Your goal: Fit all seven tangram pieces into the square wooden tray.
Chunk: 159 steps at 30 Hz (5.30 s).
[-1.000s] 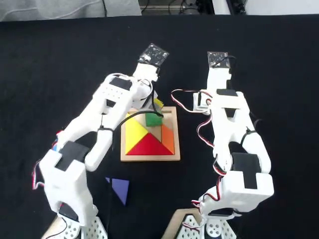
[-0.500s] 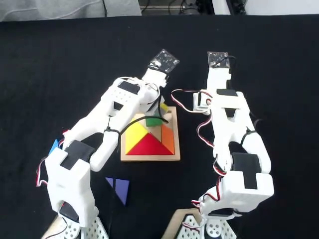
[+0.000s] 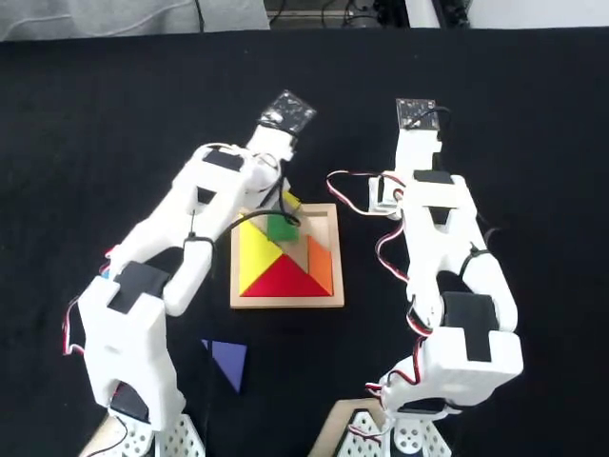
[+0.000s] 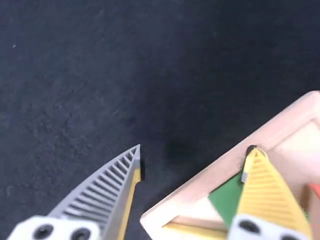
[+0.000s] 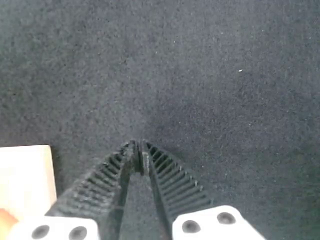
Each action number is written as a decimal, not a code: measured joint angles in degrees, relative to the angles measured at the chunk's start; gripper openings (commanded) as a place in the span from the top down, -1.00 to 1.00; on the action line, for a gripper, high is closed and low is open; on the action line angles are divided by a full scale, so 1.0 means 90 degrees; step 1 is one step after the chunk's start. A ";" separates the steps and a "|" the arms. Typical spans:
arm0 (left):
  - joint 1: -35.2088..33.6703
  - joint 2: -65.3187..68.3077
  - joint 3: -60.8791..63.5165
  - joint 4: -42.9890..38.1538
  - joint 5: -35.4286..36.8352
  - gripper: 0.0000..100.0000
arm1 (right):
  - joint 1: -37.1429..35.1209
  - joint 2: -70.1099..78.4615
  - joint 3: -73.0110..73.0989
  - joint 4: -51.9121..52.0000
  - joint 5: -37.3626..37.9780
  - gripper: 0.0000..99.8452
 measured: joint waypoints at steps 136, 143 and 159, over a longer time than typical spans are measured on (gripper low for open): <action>-0.6125 -0.4405 0.4464 0.1719 -0.1905 0.37 | 0.0000 0.0020 0.0049 -0.0244 0.0000 0.98; -0.6408 -0.4405 0.4503 0.1074 -0.2032 0.37 | 0.0000 0.0020 0.0059 -0.0293 0.0000 0.98; -0.5958 -0.4503 0.5275 0.0010 -0.2002 0.37 | 0.0000 0.0020 0.0059 -0.0293 0.0000 0.98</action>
